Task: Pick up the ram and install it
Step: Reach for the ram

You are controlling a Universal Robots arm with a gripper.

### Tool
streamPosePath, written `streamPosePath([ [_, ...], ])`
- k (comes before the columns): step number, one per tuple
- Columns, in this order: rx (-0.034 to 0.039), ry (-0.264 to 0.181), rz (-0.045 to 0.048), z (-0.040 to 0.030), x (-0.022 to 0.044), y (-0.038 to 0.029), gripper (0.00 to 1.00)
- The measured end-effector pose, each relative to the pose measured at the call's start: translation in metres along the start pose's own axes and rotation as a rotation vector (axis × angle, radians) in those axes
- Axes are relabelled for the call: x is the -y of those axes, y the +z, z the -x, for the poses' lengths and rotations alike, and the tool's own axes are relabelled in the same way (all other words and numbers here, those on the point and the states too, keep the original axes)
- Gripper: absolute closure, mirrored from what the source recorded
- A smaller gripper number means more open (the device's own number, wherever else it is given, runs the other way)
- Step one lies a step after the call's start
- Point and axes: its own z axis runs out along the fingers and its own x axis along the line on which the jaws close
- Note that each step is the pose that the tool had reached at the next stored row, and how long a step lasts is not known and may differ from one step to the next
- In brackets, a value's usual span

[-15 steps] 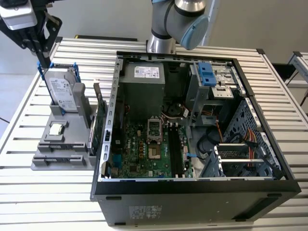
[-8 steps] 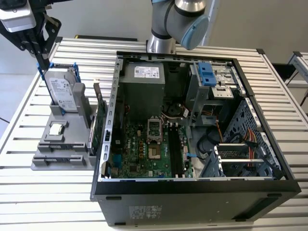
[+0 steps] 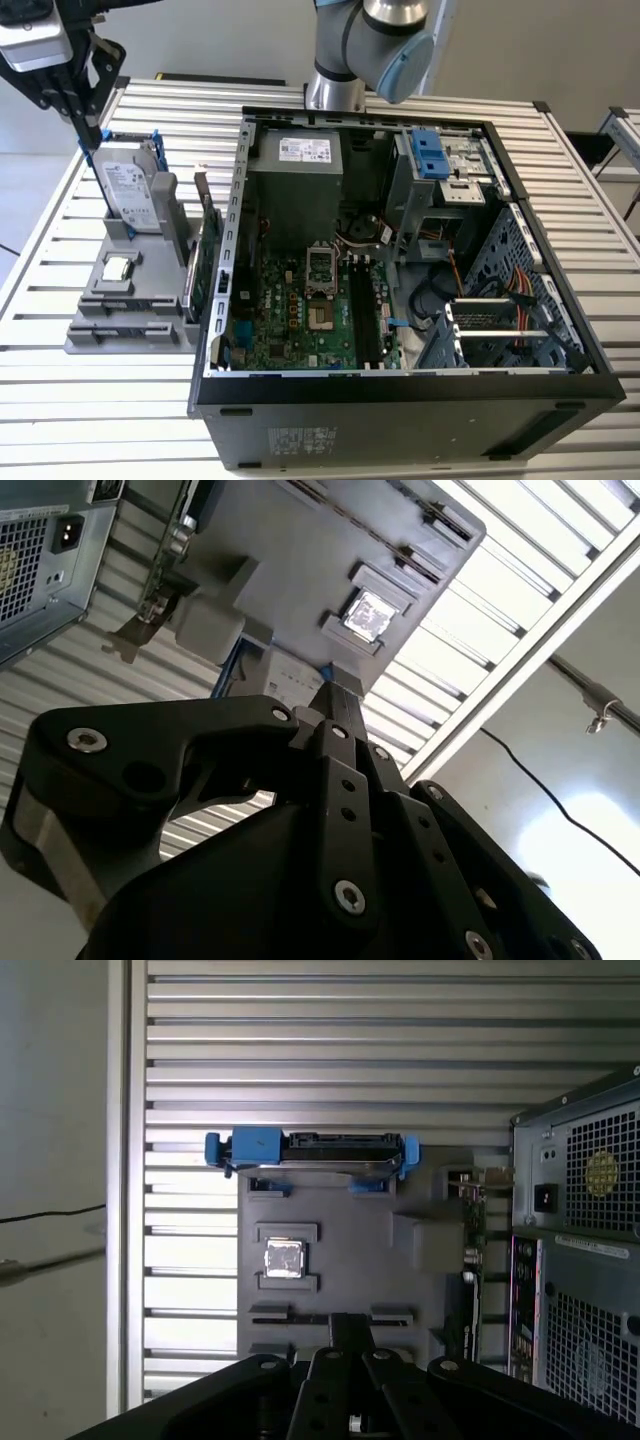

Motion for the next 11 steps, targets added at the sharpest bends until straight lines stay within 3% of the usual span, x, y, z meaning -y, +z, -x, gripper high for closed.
streamPosePath([
  [11, -0.0004, -0.008, -0.0003, 0.0000, 0.0106, -0.0006, 1.00],
])
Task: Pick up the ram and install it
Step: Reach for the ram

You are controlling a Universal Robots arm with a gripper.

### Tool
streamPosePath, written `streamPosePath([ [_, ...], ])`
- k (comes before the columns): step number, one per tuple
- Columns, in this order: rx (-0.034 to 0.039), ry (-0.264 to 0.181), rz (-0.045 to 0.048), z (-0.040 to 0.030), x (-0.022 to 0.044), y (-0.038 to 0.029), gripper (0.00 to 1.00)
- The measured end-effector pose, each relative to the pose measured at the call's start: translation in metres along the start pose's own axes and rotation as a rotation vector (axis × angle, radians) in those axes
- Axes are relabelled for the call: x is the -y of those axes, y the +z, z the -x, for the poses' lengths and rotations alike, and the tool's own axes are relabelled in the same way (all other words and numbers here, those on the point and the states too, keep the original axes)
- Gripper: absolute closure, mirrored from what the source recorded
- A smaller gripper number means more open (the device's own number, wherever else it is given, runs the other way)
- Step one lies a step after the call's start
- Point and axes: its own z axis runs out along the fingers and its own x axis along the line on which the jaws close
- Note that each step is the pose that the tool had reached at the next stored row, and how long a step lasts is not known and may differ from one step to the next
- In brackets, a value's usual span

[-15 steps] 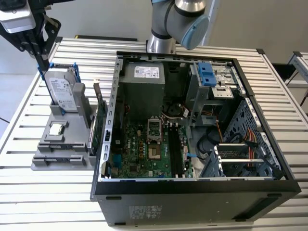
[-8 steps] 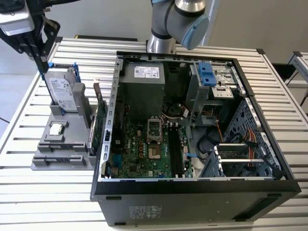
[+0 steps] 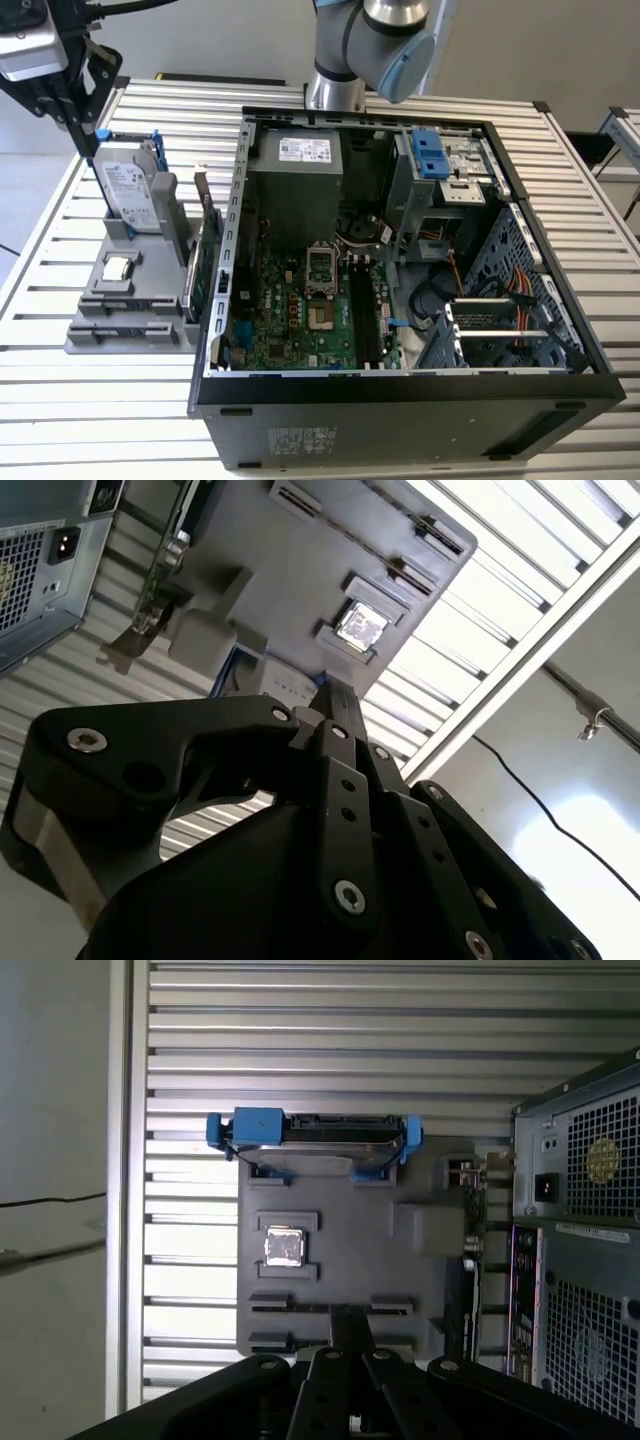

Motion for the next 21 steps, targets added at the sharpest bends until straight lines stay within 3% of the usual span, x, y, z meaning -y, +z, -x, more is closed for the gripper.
streamPosePath([
  [21, -0.0003, -0.008, 0.0000, -0.0002, 0.0288, -0.0014, 1.00],
])
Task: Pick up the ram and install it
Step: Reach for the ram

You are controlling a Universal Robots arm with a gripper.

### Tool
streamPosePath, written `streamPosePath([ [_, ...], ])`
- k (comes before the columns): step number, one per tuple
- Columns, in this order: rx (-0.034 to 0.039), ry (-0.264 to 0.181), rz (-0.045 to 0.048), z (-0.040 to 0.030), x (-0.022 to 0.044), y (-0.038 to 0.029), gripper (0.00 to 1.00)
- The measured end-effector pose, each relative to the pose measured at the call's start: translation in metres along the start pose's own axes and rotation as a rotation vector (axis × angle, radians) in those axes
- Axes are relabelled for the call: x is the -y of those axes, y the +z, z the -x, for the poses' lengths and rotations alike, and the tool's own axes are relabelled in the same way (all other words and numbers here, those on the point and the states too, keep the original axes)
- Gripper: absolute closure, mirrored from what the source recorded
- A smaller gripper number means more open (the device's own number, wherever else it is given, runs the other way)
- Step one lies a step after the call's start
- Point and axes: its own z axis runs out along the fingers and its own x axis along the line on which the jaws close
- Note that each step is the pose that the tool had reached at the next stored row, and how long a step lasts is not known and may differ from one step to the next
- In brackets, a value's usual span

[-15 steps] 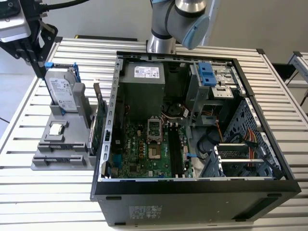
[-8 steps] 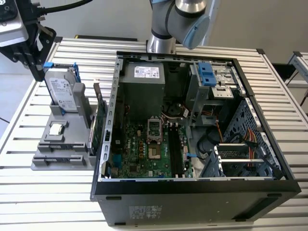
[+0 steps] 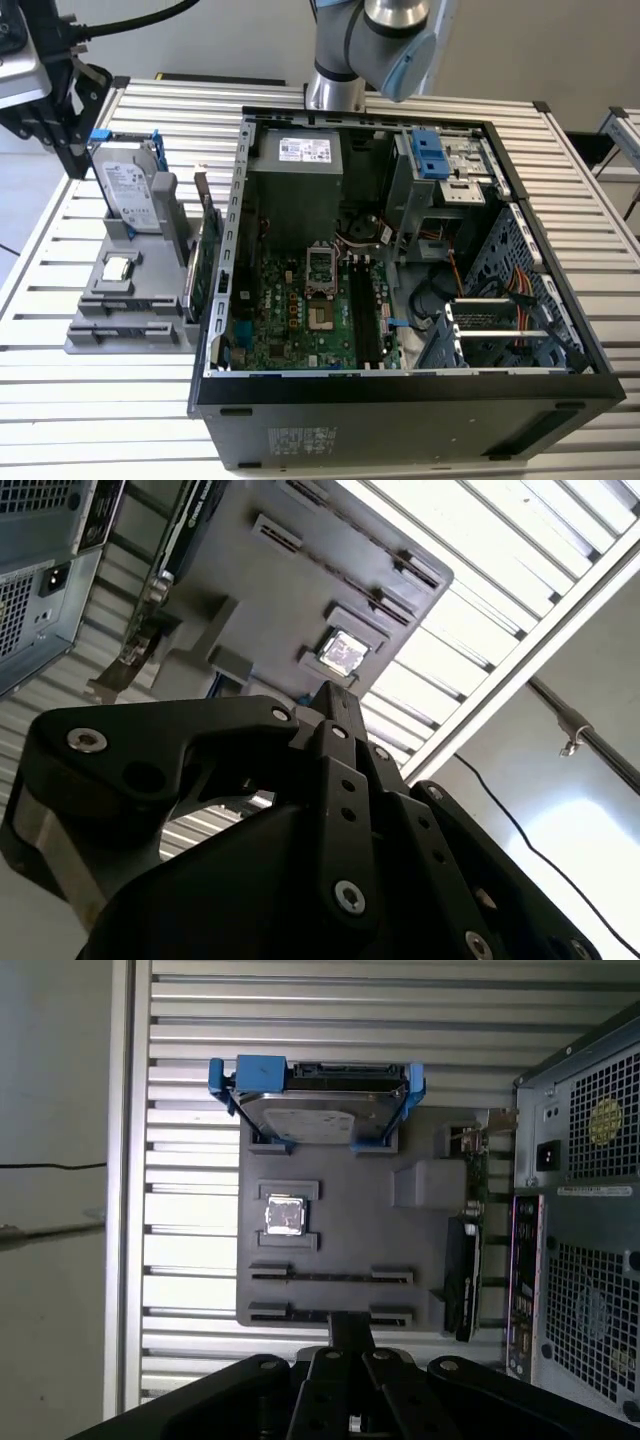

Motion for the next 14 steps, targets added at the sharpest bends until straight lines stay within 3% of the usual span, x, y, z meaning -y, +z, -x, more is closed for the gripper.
streamPosePath([
  [14, 0.0000, 0.000, 0.0000, -0.0003, 0.0181, -0.0009, 1.00],
])
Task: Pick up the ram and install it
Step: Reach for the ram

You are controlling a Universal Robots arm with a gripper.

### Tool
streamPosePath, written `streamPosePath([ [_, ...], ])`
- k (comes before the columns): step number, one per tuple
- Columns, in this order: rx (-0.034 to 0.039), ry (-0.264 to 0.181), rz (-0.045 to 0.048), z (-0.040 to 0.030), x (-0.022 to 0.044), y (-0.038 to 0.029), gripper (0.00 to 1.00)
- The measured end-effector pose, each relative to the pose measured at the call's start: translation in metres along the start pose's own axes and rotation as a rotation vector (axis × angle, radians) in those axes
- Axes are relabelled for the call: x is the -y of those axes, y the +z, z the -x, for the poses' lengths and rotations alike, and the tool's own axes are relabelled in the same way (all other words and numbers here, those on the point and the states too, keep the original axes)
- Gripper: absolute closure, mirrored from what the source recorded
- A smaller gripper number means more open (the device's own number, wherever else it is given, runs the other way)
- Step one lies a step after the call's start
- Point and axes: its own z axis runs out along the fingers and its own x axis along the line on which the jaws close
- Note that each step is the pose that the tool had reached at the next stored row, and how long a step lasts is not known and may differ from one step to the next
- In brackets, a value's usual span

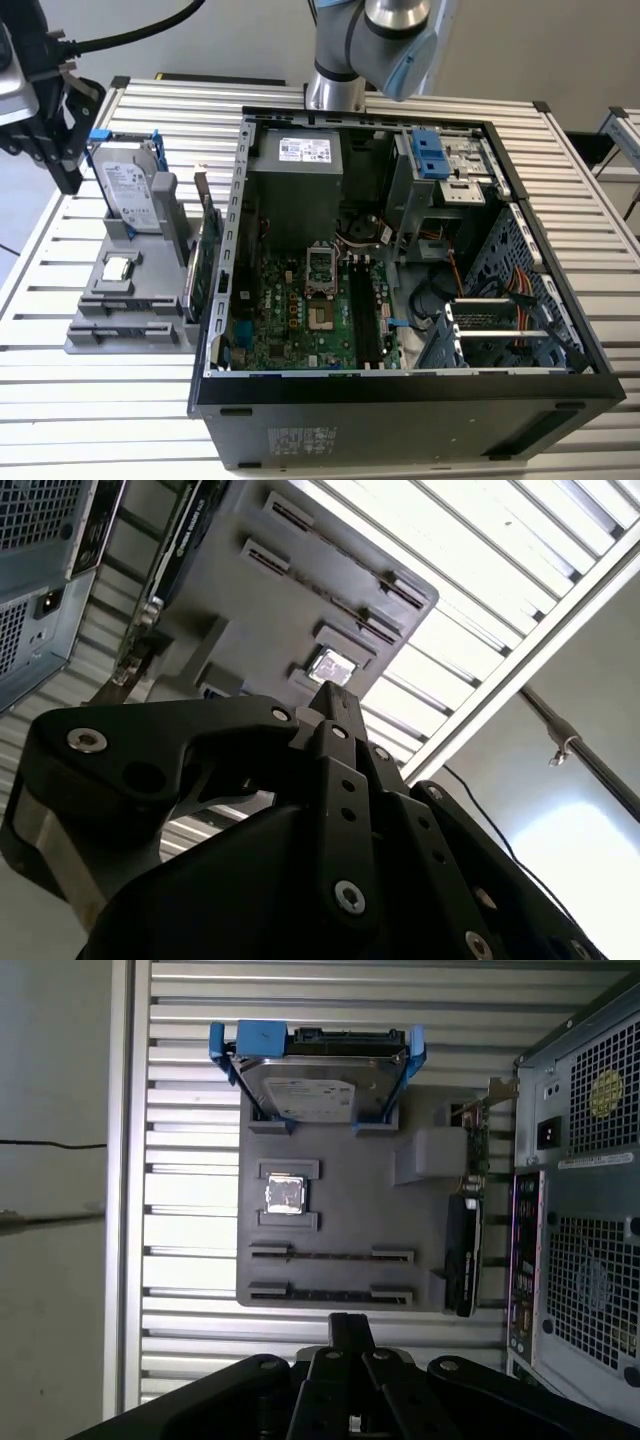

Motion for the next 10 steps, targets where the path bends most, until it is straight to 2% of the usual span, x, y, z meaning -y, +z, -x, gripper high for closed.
streamPosePath([
  [10, 0.0002, 0.006, 0.0000, -0.0001, 0.0068, -0.0004, 1.00],
])
